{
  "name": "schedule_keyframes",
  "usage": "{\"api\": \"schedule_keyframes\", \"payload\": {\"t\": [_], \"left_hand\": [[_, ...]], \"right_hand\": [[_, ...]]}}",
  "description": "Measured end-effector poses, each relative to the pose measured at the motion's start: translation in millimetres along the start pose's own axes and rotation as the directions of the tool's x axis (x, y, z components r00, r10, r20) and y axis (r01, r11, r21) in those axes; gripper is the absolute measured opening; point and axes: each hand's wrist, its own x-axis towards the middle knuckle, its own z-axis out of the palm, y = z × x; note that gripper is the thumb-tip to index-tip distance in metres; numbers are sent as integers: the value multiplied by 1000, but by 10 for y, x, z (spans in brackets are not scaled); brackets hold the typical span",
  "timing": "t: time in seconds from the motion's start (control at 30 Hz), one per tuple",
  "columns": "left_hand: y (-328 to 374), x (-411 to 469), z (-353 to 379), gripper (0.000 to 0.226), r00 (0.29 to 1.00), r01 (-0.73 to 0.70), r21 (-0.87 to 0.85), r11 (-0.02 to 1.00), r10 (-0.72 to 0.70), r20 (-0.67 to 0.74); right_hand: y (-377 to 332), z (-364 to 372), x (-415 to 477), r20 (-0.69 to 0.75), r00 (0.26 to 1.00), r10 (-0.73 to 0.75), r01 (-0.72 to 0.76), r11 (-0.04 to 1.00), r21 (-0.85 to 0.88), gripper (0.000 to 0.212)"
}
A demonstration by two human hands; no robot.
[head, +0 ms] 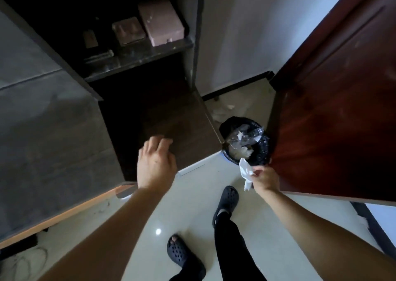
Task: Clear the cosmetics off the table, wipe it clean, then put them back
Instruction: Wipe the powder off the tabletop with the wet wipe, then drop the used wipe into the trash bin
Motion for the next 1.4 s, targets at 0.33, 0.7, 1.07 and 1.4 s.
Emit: {"api": "schedule_keyframes", "payload": {"t": [0.33, 0.7, 1.07, 1.4], "left_hand": [[1103, 832, 1402, 20, 904, -283, 66, 957, 244, 351], [680, 989, 2199, 18, 864, -433, 208, 877, 338, 373], [634, 983, 2240, 11, 865, -454, 206, 867, 373, 335], [854, 990, 1693, 23, 849, -269, 36, 962, 219, 480]], "right_hand": [[308, -131, 1544, 34, 988, 152, -154, 983, 103, 10], [666, 535, 2683, 196, 931, 307, -325, 943, 67, 17], [604, 551, 2461, 219, 942, 254, -259, 966, -7, 24], [-46, -8, 1633, 188, 979, -80, 86, 996, -24, 30]]}}
